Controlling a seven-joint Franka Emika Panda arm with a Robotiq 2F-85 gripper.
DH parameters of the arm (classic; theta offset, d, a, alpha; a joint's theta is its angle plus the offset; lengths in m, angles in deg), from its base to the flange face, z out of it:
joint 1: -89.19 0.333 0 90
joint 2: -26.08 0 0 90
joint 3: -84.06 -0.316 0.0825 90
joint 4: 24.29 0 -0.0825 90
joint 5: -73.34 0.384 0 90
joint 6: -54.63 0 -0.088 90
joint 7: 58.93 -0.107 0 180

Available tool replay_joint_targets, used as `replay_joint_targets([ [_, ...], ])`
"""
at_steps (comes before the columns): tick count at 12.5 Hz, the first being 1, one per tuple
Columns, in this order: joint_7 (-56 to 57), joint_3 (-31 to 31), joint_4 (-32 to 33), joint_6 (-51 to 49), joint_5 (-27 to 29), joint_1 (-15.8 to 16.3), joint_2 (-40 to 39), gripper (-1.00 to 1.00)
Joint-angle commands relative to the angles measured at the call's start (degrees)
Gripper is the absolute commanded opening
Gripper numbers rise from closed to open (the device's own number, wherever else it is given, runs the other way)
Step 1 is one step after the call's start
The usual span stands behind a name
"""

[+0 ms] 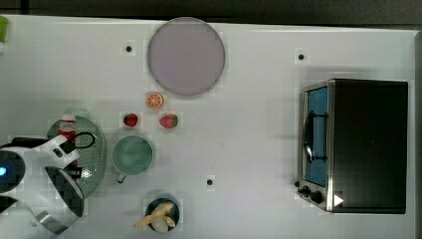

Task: Pick Ketchup from the table and place it in strainer.

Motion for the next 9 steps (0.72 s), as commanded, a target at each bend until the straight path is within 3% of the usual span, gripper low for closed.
replay_joint_targets([
  [1, -5.29, 0.61, -0.30, 3.47, -2.72, 1.24, -2.71, 0.44],
  [3, -5.29, 1.32, -0.24, 3.60, -4.53, 1.26, -3.84, 0.88],
  [4, -5.29, 1.32, -0.48, 3.72, -4.52, 1.26, -3.70, 1.00],
  [7, -5.57, 1.50, -1.09, 3.56, -4.40, 0.63, -1.18, 1.00],
  [9, -5.88, 1.90, -1.26, 1.86, -4.11, -1.52, 2.30, 1.00],
])
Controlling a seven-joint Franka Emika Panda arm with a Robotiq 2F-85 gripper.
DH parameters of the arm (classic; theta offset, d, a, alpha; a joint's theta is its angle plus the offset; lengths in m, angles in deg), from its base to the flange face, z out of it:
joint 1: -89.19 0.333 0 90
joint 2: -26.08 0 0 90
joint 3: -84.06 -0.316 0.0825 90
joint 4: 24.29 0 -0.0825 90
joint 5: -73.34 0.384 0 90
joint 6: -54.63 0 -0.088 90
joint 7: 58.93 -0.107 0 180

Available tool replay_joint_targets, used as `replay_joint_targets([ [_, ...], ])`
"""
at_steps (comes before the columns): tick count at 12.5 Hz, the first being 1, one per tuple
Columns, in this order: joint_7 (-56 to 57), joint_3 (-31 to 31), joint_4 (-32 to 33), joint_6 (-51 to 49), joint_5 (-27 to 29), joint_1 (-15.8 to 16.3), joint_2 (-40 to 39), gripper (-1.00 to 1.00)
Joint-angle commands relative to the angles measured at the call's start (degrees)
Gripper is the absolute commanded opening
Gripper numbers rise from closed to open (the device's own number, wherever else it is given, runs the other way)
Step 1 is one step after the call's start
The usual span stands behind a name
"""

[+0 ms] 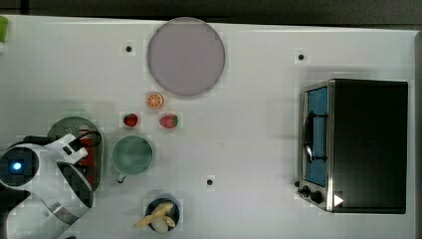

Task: Pick Ketchup from the table and place it in strainer.

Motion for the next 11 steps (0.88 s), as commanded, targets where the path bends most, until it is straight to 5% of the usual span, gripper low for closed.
replay_joint_targets([
  [1, -3.95, 0.88, -1.62, -2.29, 0.23, -3.59, 7.82, 1.00],
  [7, -3.94, 7.53, -4.62, -19.29, 0.54, -13.79, 22.64, 1.00],
  [11, -3.38, 18.36, -10.48, -31.77, 0.58, -16.49, 27.76, 1.00],
])
